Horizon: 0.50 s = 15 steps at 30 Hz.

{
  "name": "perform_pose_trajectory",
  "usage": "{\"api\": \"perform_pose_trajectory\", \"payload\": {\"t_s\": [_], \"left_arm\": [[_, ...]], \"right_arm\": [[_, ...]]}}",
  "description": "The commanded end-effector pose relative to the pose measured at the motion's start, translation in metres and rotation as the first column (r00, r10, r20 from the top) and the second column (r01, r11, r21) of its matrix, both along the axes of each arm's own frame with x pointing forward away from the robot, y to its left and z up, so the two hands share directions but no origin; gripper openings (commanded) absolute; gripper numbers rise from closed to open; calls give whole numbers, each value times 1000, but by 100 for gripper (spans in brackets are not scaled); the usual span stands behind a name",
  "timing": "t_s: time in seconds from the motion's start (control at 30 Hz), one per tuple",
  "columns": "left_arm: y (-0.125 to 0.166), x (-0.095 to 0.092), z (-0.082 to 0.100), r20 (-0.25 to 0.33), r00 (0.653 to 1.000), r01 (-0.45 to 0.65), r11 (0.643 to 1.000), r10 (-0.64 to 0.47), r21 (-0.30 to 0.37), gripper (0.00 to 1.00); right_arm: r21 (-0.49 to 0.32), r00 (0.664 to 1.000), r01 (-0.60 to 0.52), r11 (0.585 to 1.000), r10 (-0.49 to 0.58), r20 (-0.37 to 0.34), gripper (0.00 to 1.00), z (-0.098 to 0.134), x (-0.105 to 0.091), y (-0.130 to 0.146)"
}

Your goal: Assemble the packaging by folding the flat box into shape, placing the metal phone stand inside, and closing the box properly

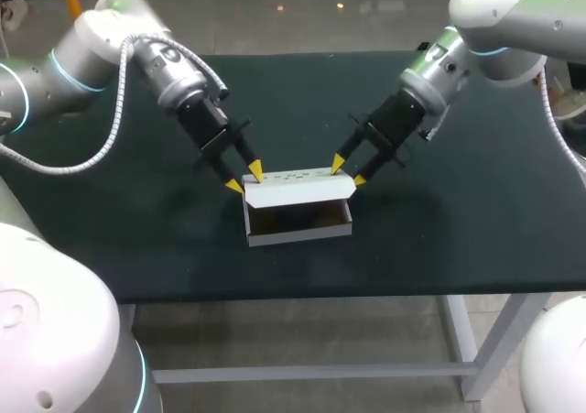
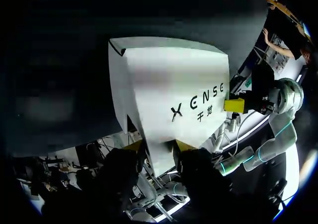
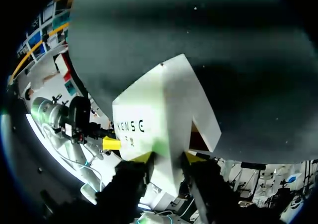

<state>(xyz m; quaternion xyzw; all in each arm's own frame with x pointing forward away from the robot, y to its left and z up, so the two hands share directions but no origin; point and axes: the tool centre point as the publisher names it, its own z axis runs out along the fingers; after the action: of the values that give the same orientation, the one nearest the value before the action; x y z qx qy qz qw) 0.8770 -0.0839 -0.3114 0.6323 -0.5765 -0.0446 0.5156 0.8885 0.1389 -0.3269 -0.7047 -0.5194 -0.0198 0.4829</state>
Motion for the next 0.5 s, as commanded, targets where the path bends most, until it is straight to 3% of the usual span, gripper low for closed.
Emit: {"api": "perform_pose_trajectory", "payload": {"t_s": [0.03,0.5], "left_arm": [[-8,3,-4,-14,1000,10,1000,-10,-6,38],[-9,0,-4,-41,999,21,1000,-22,-19,38]], "right_arm": [[5,1000,-8,1000,8,-10,41,-1,2,9],[13,999,-7,1000,7,-32,41,0,2,9]]}}
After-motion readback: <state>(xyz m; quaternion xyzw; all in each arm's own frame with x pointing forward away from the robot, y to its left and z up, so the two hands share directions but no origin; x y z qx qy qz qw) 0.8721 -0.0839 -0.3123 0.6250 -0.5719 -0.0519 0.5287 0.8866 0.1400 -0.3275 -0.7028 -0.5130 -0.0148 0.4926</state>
